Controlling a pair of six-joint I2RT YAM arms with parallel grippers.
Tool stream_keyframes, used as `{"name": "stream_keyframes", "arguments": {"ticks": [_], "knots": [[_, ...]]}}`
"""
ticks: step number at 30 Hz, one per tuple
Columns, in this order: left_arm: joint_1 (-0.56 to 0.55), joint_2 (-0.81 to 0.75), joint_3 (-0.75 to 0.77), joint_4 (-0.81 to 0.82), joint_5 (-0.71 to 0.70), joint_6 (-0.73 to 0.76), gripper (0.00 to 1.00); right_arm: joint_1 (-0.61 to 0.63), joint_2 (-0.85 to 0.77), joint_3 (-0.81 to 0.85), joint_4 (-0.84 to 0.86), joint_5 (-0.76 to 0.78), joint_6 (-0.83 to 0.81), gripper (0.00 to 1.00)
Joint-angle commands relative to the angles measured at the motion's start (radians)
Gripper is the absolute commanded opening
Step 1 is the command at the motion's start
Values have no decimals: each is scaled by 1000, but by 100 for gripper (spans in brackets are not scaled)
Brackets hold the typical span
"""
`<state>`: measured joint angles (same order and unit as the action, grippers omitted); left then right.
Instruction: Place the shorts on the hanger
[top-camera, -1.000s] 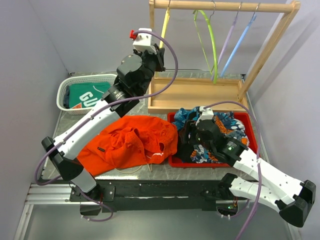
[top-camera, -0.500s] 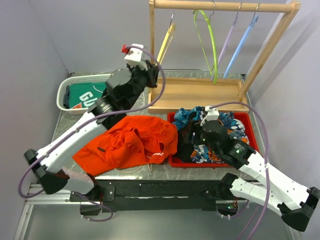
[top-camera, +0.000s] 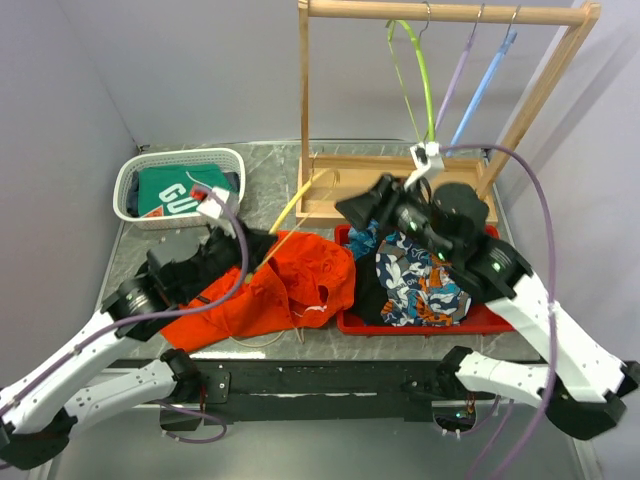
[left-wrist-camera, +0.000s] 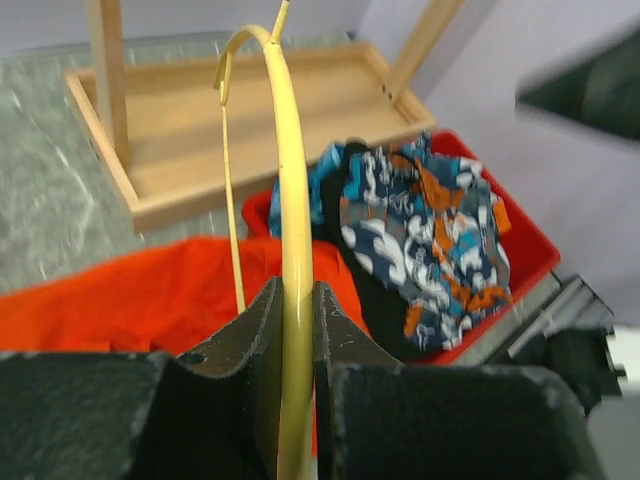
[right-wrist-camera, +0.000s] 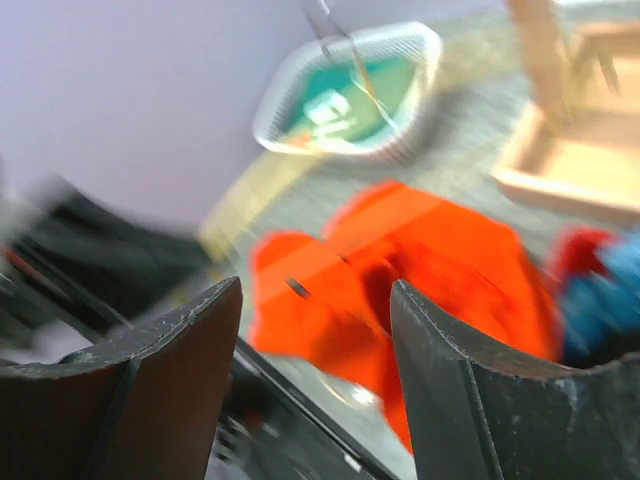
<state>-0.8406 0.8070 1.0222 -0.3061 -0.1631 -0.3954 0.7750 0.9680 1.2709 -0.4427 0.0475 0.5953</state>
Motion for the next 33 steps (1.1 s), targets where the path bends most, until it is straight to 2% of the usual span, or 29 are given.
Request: {"name": "stream_keyframes", "arguments": {"ticks": [1, 4, 12, 18, 24, 33], "knots": [[-5, -115, -69, -36, 50, -77, 1, -77, 107, 61, 180, -204, 191, 67], [-5, -143, -88, -76, 59, -82, 1, -108, 178, 61, 304, -276, 324, 66], [-6, -184, -111, -76, 73, -76, 1, -109, 259, 7, 441, -236, 512, 65], [-5, -181, -111, -77, 94, -57, 1, -112, 296, 11, 475, -163, 543, 64], [-5, -196, -125, -57, 94, -62, 1, -115, 362, 44, 473, -184, 569, 62], [-6, -186, -128, -54, 123, -60, 1, -115, 356, -1, 510, -127, 580, 59]]}}
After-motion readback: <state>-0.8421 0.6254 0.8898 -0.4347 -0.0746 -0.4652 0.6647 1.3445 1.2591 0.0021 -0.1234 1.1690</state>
